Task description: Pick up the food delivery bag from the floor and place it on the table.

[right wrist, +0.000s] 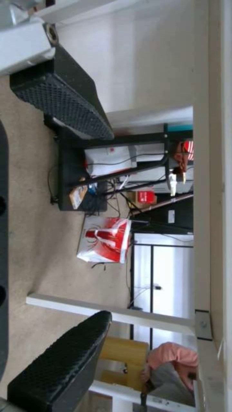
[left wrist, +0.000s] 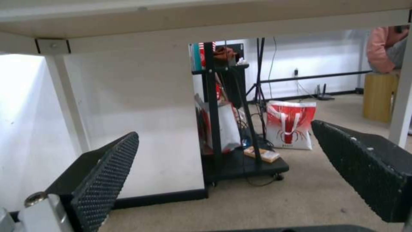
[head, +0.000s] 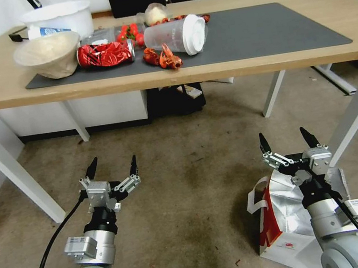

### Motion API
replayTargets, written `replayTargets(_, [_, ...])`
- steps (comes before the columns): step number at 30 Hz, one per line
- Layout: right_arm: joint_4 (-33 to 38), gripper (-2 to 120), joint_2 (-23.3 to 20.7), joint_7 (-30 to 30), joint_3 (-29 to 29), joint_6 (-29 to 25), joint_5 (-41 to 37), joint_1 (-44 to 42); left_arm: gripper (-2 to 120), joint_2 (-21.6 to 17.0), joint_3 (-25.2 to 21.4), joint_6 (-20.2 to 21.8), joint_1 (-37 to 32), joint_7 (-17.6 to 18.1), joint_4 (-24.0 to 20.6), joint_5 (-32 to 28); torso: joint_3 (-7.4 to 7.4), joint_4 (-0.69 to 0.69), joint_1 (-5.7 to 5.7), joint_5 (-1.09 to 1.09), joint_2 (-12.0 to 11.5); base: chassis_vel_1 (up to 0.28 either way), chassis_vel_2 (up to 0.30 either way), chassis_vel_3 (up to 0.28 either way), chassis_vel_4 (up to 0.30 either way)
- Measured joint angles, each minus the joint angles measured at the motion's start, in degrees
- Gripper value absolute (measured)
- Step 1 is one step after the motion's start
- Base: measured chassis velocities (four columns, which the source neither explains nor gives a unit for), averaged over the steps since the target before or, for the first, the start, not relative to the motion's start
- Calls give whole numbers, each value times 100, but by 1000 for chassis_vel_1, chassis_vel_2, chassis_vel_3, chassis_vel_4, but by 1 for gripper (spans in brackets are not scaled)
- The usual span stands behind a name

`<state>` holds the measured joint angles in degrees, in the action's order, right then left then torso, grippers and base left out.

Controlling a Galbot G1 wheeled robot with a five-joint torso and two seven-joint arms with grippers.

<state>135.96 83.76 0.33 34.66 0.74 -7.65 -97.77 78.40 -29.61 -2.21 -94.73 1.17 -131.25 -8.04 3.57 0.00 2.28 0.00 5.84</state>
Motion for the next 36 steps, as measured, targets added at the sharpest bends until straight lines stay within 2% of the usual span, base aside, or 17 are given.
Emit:
replayTargets(15, [-97, 100, 6, -20, -6, -33, -12, 62, 100, -3, 33, 0, 8, -3, 65, -1, -346, 0, -18, 0, -364, 0, 0, 0, 0])
replayTargets(22, [-109, 100, 10, -20, -2, -36, -12, 73, 100, -23, 34, 13, 29, -6, 65, -1, -357, 0, -41, 0, -457, 0, 0, 0, 0])
replayTargets(34, [-139, 100, 8, -19, 6, -36, -21, 70, 100, -11, 59, 16, 28, -5, 68, -2, -357, 0, -44, 0, -451, 0, 0, 0, 0])
replayTargets(36, [-150, 100, -8, -8, 28, -35, -34, 68, 100, -21, 66, -140, 39, 0, 77, -66, -357, 0, -44, 0, -441, 0, 0, 0, 0])
